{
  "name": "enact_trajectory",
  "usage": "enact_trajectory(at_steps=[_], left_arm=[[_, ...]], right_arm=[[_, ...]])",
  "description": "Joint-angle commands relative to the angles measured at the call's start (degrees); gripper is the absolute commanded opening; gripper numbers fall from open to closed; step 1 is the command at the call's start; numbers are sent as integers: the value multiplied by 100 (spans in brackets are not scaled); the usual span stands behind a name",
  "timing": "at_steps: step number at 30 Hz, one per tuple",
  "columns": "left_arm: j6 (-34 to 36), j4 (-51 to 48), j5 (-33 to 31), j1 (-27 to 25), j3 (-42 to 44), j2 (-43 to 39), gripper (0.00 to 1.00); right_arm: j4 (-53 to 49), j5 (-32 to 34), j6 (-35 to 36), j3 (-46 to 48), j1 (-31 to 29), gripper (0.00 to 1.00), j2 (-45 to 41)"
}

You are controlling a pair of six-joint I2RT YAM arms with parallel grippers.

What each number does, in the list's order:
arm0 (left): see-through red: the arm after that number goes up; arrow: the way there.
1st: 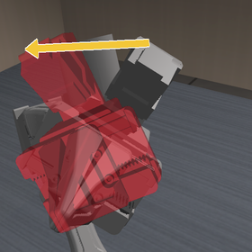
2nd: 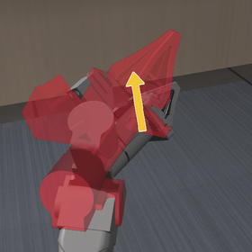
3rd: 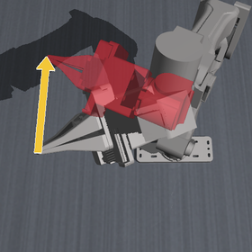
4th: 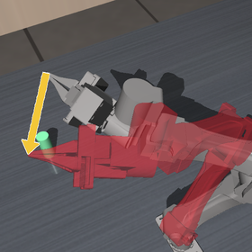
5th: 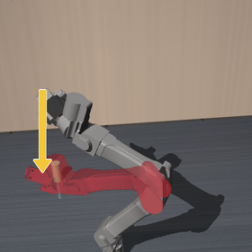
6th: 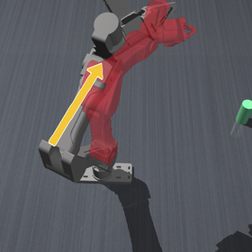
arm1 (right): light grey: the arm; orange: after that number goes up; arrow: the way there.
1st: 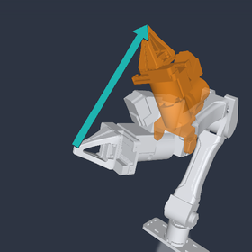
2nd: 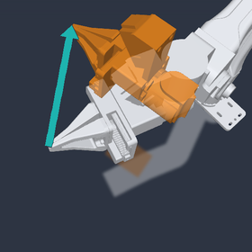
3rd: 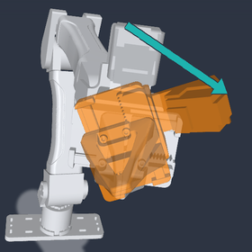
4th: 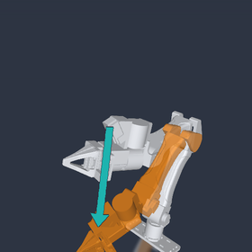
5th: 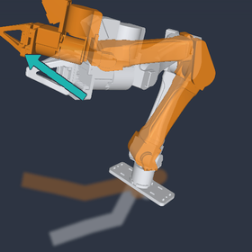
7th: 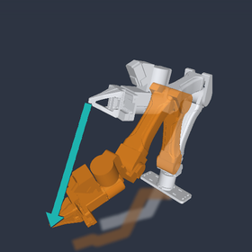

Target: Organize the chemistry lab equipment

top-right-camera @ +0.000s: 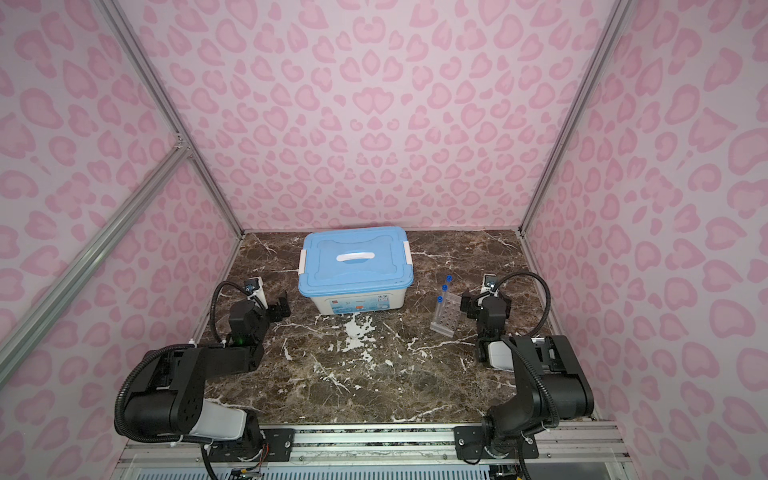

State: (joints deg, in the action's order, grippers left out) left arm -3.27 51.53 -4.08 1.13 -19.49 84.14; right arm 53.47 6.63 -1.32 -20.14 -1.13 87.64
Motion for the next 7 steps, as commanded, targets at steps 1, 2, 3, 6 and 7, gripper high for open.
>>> enact_trajectory(at_steps=[1, 2, 3, 6, 7], left_arm=[[37, 200, -14, 2, -40, 20, 97], [37, 200, -14, 2, -47, 10, 97], [37, 199, -14, 4, -42, 13, 97], [39, 200, -20, 2, -47, 14, 97], [37, 200, -14, 2, -41, 11, 97]], right_arm=[[18, 92, -8, -19, -6, 99, 39], [-8, 94, -9, -33, -4, 99, 41], [0, 93, -8, -34, -10, 99, 39], [-10, 97, -16, -46, -10, 99, 47], [0, 101, -17, -28, -10, 99, 42]])
